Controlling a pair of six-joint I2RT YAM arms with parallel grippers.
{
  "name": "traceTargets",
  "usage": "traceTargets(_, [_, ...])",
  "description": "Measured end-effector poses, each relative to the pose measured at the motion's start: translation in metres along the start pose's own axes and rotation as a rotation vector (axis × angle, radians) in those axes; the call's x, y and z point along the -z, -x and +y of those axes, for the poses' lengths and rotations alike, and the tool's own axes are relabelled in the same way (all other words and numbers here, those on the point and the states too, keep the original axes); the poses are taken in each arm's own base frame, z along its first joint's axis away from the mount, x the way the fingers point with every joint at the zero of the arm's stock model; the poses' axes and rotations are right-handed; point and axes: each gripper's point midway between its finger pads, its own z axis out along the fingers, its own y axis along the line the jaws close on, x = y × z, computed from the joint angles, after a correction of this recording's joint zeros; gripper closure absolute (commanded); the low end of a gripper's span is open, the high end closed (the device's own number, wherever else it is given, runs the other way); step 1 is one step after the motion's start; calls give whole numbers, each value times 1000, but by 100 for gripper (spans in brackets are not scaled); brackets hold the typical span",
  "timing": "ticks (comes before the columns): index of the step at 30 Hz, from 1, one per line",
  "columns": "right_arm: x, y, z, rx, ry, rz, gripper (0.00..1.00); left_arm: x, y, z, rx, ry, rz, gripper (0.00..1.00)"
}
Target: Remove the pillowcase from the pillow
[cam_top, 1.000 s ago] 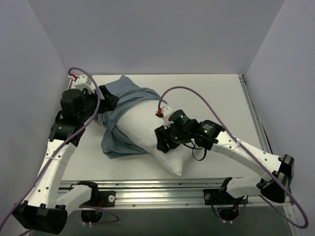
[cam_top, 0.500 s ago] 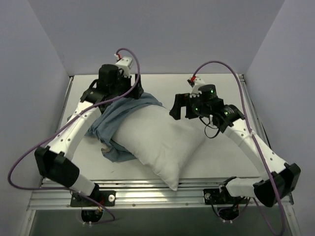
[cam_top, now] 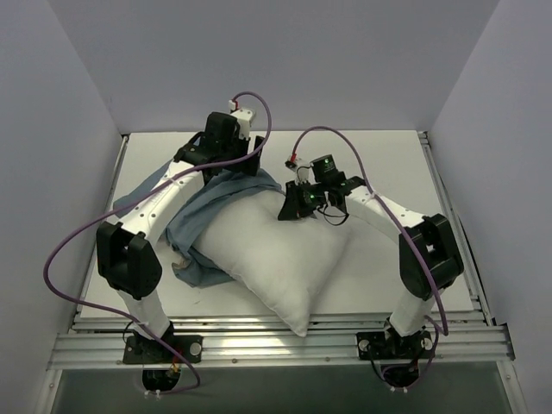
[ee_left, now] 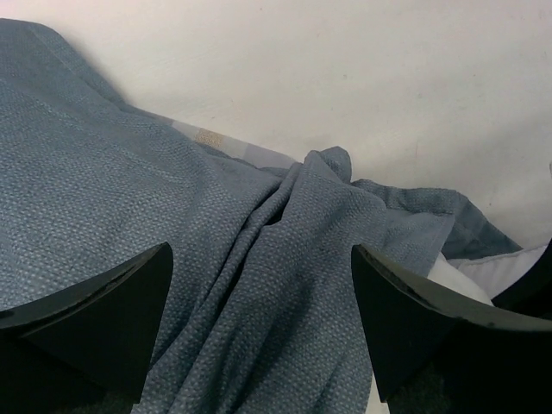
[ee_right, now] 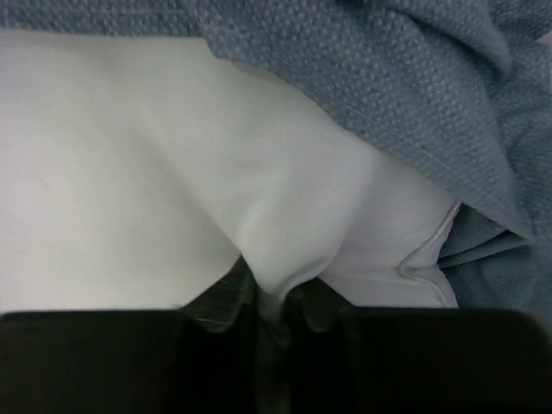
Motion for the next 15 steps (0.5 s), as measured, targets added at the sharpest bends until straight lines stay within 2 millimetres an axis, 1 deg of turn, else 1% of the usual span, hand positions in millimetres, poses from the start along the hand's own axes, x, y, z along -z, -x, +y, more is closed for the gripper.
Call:
traceTargets(3, [-6,-2,11,70,17,15,100,0,-3,2,-3,11,9,8])
traceTargets(6, [-5,6,25,165,-27,6,100,0,-3,2,-7,12,12,8])
traceTargets(10, [6,13,50,298,-99,-27,100,3,-4,3,-26,12,22,8])
traceTargets(13, [19,17,69,374,-138,-59,100,7,1,3,-34,12,18,8])
traceTargets(15, [26,19,77,413,-171,-73,100,10,7,3,-38,11,10,8])
